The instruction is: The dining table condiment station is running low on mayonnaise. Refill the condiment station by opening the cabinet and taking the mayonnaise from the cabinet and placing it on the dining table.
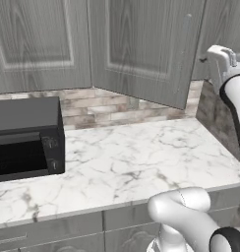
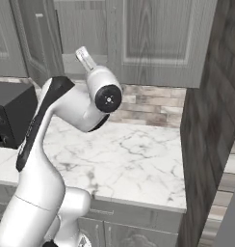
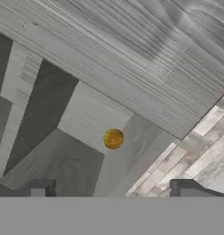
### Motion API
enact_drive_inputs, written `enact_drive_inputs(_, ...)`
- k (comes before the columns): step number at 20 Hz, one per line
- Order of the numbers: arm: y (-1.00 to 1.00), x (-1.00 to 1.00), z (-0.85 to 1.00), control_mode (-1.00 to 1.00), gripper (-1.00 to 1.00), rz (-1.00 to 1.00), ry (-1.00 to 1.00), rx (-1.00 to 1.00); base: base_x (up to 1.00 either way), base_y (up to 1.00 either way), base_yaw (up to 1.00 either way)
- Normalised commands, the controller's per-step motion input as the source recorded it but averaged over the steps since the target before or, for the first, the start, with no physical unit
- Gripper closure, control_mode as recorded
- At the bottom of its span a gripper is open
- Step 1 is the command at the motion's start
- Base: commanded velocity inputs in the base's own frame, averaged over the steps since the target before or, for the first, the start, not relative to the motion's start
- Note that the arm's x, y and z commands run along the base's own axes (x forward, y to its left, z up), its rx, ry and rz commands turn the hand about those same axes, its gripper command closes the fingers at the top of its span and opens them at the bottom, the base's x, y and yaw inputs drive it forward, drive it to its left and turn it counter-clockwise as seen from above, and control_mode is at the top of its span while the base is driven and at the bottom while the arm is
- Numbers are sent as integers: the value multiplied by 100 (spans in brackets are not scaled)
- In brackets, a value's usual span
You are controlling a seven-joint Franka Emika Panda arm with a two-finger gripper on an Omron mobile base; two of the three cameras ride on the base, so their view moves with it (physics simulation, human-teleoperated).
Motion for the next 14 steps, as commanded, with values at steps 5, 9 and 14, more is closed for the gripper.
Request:
enact_drive_inputs(5, 55, 95, -33, -100, -100, 35, 27, 18, 0, 0, 0)
enact_drive_inputs(9, 90, 25, -27, -100, -100, 34, 20, 6, 0, 0, 0)
enact_drive_inputs(14, 100, -56, -14, -100, -100, 28, 2, 0, 0, 0, 0)
